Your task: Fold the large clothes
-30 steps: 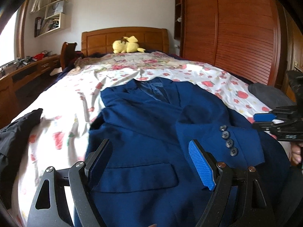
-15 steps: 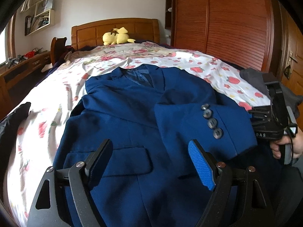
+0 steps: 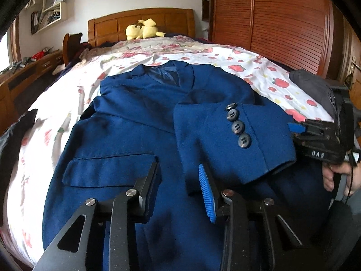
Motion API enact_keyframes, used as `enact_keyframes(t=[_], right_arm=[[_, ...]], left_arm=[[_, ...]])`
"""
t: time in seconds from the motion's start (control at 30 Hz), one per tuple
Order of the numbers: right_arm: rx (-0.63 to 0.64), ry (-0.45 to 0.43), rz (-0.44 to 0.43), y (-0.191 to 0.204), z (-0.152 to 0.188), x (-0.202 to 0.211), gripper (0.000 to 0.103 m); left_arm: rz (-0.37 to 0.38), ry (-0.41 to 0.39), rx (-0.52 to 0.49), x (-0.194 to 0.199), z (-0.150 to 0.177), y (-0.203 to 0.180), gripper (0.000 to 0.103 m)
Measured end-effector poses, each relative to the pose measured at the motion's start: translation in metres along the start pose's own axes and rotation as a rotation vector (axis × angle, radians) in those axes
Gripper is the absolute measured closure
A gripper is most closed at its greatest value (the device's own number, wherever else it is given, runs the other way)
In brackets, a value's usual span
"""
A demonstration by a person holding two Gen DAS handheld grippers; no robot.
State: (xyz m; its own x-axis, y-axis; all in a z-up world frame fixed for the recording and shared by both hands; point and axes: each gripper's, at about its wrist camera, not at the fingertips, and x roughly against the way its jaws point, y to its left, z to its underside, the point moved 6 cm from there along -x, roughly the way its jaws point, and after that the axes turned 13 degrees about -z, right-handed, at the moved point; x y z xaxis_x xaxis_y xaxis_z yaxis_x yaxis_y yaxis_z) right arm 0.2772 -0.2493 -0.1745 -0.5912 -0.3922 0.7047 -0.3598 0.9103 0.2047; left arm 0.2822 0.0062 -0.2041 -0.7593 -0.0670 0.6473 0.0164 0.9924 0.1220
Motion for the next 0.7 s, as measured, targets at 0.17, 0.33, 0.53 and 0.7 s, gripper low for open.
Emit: enact_keyframes(t=[0.17,0.33,0.53,0.7], right_arm=[[0.013,-0.021,0.004,0.004,0.005,0.006,0.066],[0.034,-0.040,-0.001,0.008,0.006,0.009,0.066],[0.036,-0.057,-0.017,0.007,0.009,0.014,0.066],[0.046,-0.057,-0.025,0.008,0.009,0.015,0.066]], left_arm=[[-0.005,0.023,0.011,-0.002,-0.001,-0.008,0.067],[-0.007,0.065,0.024,-0.007,0.004,-0.016,0.067],[-0.028,0.094,-0.001,-0.013,0.010,-0.024,0.083],[-0.047,0.070,0.013,-0.001,-0.002,-0.019,0.100]])
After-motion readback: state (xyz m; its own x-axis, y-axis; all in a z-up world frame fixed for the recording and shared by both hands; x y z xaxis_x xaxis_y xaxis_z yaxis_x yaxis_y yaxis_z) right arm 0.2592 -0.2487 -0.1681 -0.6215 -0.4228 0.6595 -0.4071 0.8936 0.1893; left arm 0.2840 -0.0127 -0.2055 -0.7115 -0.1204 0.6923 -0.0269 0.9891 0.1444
